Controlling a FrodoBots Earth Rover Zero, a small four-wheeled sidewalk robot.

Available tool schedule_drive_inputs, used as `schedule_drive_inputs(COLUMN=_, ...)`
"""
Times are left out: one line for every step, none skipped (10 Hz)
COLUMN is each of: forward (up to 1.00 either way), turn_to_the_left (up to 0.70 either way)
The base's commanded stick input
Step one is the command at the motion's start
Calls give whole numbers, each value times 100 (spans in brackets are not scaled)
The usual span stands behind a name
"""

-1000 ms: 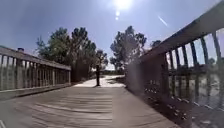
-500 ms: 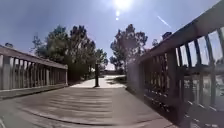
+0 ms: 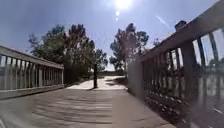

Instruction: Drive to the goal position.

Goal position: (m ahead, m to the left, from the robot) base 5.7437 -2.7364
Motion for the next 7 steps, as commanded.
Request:
schedule_drive_inputs(forward=70, turn_to_the_left=0)
schedule_drive_inputs(forward=70, turn_to_the_left=0)
schedule_drive_inputs(forward=70, turn_to_the_left=0)
schedule_drive_inputs(forward=70, turn_to_the_left=0)
schedule_drive_inputs(forward=70, turn_to_the_left=0)
schedule_drive_inputs(forward=70, turn_to_the_left=0)
schedule_drive_inputs(forward=70, turn_to_the_left=0)
